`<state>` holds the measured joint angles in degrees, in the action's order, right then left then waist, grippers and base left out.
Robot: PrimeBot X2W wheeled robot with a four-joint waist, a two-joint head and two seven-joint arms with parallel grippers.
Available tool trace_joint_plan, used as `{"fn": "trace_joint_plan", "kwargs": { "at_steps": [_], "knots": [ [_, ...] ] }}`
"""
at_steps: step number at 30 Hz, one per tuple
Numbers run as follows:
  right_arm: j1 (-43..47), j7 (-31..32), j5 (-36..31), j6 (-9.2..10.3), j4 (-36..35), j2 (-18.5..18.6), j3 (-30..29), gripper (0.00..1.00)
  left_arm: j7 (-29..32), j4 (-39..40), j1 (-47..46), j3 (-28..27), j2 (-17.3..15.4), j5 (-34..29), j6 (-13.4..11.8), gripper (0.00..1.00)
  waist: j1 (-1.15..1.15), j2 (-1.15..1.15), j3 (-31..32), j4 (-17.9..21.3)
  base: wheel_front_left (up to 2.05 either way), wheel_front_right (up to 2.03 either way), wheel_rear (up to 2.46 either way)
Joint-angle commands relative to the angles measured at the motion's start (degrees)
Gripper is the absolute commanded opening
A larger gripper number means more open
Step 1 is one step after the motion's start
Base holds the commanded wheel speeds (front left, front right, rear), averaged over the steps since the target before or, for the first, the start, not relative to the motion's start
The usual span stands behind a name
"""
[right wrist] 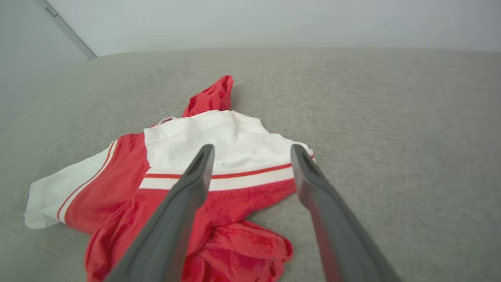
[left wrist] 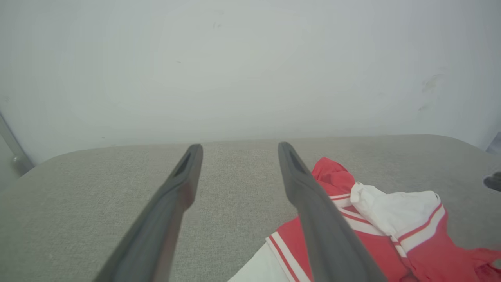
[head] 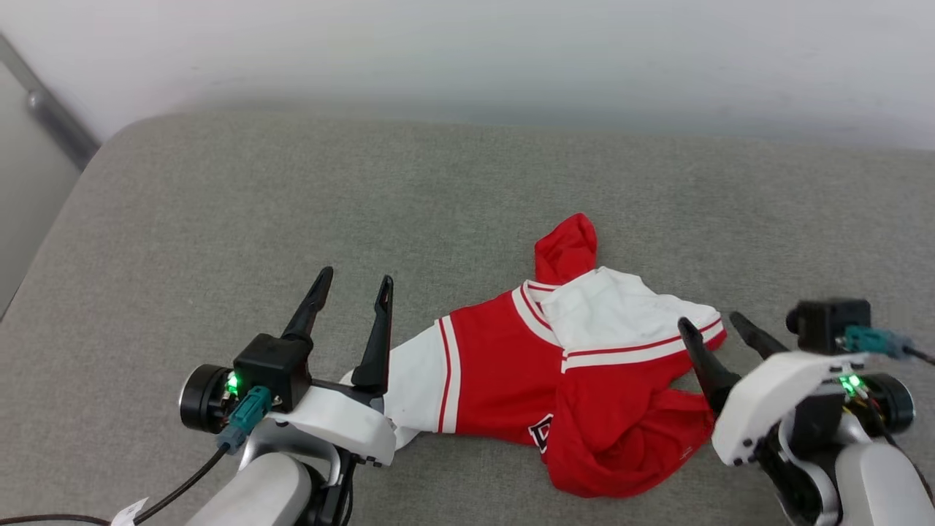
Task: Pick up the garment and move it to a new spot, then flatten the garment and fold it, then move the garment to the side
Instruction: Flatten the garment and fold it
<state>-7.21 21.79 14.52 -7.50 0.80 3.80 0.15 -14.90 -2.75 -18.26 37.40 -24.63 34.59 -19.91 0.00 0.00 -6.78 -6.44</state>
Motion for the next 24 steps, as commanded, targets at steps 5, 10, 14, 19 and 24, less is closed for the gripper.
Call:
{"fn": "trace_joint_plan", "kwargs": {
  "at_steps": [5, 10, 14, 19, 24],
  "knots": [
    [-9.43, 8.09, 3.26, 0.02, 5.35, 2.75, 6.98, 1.0, -0.38, -0.3, -2.29, 0.31, 1.51, -1.32, 1.29, 1.0, 0.0, 0.0, -3.59, -4.0, 0.0, 0.0, 0.0],
    [-16.39, 16.07, 5.57, 0.02, 9.92, 4.88, 14.52, 1.0, -0.34, -0.95, -3.38, -0.17, 3.16, -2.45, 2.21, 1.0, 0.0, 0.0, -5.42, -6.41, 0.0, 0.0, 0.0],
    [-20.26, 19.97, 6.05, 0.02, 12.64, 5.95, 17.97, 1.0, -0.34, -1.51, -3.45, -0.86, 4.23, -3.31, 3.18, 1.0, 0.0, 0.0, -6.45, -7.4, 0.0, 0.0, 0.0],
    [-22.71, 22.3, 5.27, 0.02, 14.83, 7.27, 19.37, 0.0, -0.34, -2.07, -2.64, -2.08, 5.12, -4.39, 3.81, 1.0, 0.0, 0.0, -6.93, -7.33, 0.0, 0.0, 0.0],
    [-21.64, 22.07, 5.85, 0.03, 12.05, 8.79, 18.57, 0.0, -0.29, -2.43, -1.79, -3.52, 5.64, -5.2, 4.45, 1.0, 0.0, 0.0, -6.55, -5.73, 0.0, 0.0, 0.0]
  ]
}}
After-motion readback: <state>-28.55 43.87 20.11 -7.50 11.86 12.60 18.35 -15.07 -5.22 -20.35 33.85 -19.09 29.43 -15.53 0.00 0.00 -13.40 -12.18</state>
